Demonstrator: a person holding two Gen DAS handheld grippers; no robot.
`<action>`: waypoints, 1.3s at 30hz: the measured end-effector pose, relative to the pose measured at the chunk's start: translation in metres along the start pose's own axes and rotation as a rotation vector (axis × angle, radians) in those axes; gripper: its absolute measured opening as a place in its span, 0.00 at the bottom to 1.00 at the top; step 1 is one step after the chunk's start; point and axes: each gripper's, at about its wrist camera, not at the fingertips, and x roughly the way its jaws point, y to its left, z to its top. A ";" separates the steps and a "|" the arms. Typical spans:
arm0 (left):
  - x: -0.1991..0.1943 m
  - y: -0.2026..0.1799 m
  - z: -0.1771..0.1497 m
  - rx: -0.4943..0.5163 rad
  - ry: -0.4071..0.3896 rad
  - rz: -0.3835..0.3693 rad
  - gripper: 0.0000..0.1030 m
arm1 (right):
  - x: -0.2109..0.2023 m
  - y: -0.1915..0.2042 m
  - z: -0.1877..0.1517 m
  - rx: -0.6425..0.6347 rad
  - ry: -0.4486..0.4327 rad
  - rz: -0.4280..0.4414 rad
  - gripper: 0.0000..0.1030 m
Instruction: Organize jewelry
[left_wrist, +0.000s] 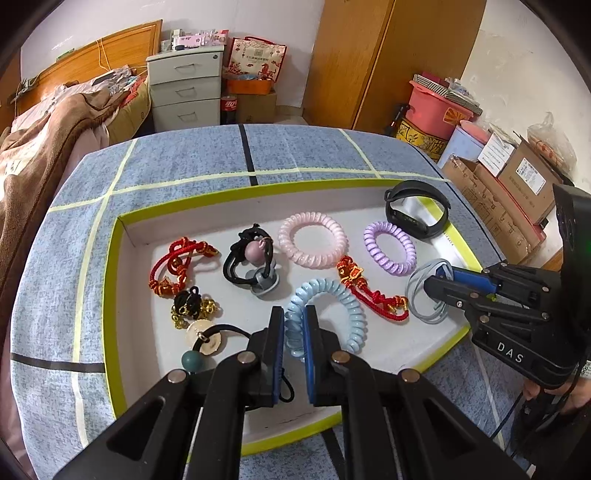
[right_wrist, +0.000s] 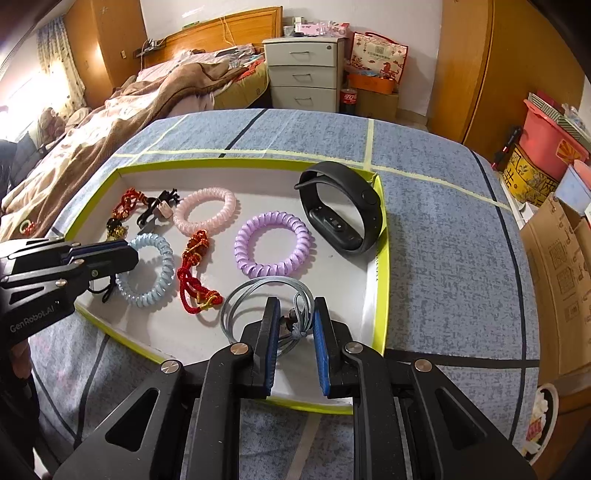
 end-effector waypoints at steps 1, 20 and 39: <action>0.000 0.000 0.000 0.001 0.002 0.000 0.10 | 0.000 0.000 0.000 -0.001 0.000 -0.002 0.18; -0.005 0.001 -0.003 -0.013 -0.006 0.015 0.43 | -0.009 0.001 0.002 0.016 -0.040 -0.002 0.43; -0.054 -0.019 -0.031 -0.026 -0.127 0.199 0.55 | -0.069 0.018 -0.027 0.108 -0.194 -0.011 0.43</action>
